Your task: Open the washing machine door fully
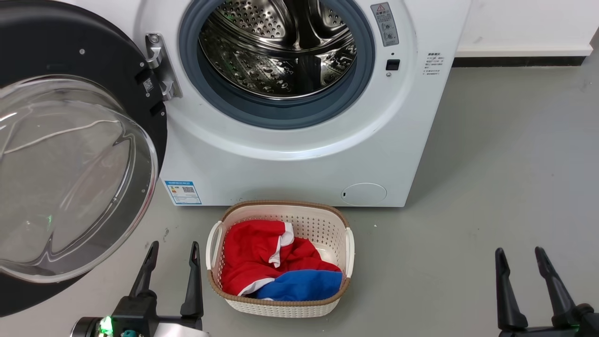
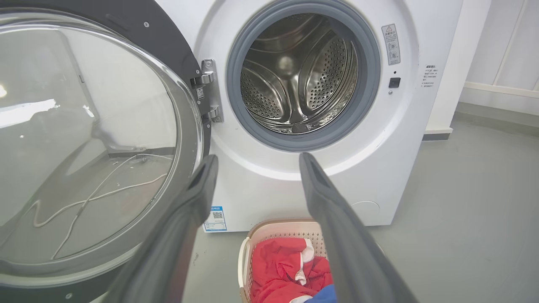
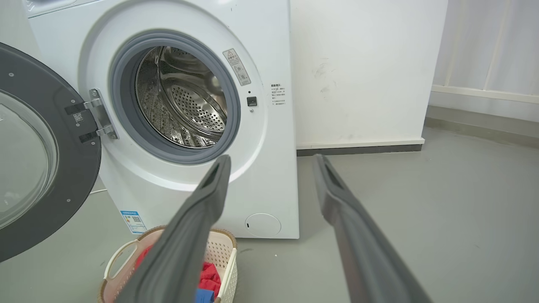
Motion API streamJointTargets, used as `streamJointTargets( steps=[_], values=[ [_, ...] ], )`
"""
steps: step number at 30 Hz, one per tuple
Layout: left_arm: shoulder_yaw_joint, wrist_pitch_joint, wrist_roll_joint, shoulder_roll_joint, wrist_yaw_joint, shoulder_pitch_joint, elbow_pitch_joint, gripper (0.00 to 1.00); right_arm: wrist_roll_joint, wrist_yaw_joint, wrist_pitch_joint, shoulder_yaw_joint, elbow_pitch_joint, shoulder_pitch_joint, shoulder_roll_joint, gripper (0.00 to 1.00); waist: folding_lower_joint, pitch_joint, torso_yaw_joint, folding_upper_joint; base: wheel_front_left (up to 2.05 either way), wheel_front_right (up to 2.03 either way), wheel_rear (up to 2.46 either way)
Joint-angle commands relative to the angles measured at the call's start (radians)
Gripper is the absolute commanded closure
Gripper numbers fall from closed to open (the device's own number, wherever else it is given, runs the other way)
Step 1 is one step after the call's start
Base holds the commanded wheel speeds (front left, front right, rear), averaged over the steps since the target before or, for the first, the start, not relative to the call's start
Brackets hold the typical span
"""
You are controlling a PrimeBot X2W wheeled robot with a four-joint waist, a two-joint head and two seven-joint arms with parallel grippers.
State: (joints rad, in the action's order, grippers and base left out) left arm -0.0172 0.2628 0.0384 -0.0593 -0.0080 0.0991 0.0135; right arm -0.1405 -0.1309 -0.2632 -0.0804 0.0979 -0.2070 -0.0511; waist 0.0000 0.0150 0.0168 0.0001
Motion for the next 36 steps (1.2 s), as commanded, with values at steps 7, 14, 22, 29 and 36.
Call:
streamJointTargets(
  steps=[7,14,22,29,36],
  values=[
    [-0.001,0.003,0.010,0.004,0.018,0.025,0.003,0.00,-0.009,0.000,-0.002,0.013,-0.007,-0.024,0.002,0.00,0.0000,-0.012,0.005,-0.0001,0.00,0.00,0.00],
    [0.010,0.003,0.016,0.006,0.026,0.034,0.010,0.00,-0.011,0.000,-0.002,0.014,-0.008,-0.021,0.002,0.00,0.0000,-0.014,0.004,-0.0001,0.00,0.00,0.00],
    [0.013,-0.026,0.094,0.008,0.018,0.018,0.059,1.00,-0.089,0.000,0.014,0.022,-0.049,-0.007,-0.003,1.00,0.0001,-0.014,0.003,-0.0001,0.00,0.00,0.00],
    [0.025,-0.060,0.239,0.008,0.004,-0.005,0.075,1.00,-0.236,0.000,0.041,0.028,-0.079,0.028,-0.013,1.00,0.0001,-0.014,0.002,-0.0001,0.00,0.00,0.00],
    [0.035,-0.092,0.373,0.008,-0.009,-0.026,0.090,1.00,-0.369,0.000,0.066,0.032,-0.106,0.058,-0.020,1.00,0.0001,-0.014,0.001,-0.0001,0.00,0.00,0.00]
  ],
)
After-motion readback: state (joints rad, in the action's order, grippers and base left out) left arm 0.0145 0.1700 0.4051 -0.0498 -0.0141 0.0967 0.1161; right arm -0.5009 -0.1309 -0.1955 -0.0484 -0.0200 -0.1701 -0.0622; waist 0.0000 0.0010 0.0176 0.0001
